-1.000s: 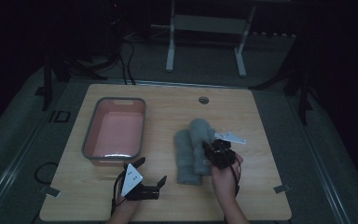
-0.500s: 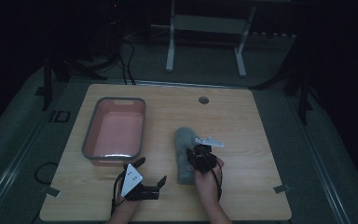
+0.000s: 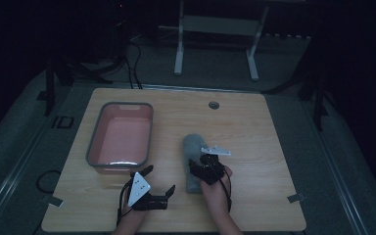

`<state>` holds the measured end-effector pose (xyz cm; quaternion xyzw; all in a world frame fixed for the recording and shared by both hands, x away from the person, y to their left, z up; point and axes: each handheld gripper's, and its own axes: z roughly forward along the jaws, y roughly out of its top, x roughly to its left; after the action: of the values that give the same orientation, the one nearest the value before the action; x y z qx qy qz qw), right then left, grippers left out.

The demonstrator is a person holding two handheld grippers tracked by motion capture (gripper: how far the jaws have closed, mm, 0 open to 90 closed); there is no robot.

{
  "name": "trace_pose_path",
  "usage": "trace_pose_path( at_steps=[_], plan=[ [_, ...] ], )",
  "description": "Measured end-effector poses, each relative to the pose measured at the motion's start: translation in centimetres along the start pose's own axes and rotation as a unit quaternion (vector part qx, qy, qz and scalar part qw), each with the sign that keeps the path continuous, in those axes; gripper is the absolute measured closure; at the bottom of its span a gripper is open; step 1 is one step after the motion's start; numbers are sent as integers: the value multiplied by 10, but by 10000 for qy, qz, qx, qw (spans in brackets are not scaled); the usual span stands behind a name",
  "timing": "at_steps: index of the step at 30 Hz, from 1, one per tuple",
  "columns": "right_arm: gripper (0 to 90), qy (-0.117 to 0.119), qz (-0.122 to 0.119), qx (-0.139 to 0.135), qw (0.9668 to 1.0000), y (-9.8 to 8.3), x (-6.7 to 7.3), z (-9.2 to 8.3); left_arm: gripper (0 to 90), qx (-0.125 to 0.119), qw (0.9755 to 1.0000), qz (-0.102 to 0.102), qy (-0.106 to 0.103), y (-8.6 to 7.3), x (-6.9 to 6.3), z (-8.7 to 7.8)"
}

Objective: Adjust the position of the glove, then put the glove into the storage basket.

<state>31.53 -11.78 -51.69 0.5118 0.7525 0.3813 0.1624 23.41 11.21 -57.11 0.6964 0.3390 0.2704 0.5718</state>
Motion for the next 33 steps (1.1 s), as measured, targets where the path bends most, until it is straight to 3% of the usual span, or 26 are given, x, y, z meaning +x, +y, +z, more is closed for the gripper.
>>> trace_pose_path(
  at_steps=[3, 7, 8, 10, 11, 12, 15, 17, 18, 20, 24, 26, 28, 33],
  plan=[
    [426, 358, -165, -102, 9992, 6, -9, -10, 2, 15, 10000, -11, -13, 0, 1, 1],
    [285, 521, -375, -381, 9972, 12, -22, -22, 2, 96, 9999, -59, -46, 1, 2, 2],
    [285, 521, -375, -381, 9972, 12, -22, -22, 2, 96, 9999, -59, -46, 1, 2, 2],
    [172, 768, -491, -365, 9952, 15, -32, -25, 2, 235, 9997, -15, -108, 2, 1, 4],
    [134, 923, -745, -356, 9923, 17, -40, -27, 2, 262, 9996, 24, -125, 2, 0, 5],
    [134, 923, -745, -356, 9923, 17, -40, -27, 2, 284, 9995, 53, -134, 2, 0, 5],
    [109, 881, -1186, -172, 9889, 17, -48, -30, 2, 360, 9991, -11, -235, 4, -1, 8],
    [122, 1008, -1338, -420, 9850, 14, -57, -32, 2, 531, 9983, -62, -242, 6, -1, 11],
    [138, 966, -1502, -522, 9825, 12, -61, -33, 2, 551, 9982, -79, -239, 6, -1, 12],
    [139, 822, -1605, -634, 9816, 9, -66, -35, 2, 703, 9973, -105, -206, 9, -1, 14],
    [157, 889, -1464, -364, 9845, 7, -78, -37, 2, 780, 9965, -265, -124, 14, 1, 17],
    [140, 912, -1394, -284, 9856, 7, -81, -39, 2, 800, 9955, -475, -201, 17, 2, 18],
    [133, 964, -1272, -192, 9870, 7, -83, -38, 2, 886, 9943, -529, -274, 22, 1, 20],
    [110, 1173, -1264, -199, 9848, 6, -80, -38, 3, 1072, 9922, -488, -395, 37, -3, 26]
  ],
)
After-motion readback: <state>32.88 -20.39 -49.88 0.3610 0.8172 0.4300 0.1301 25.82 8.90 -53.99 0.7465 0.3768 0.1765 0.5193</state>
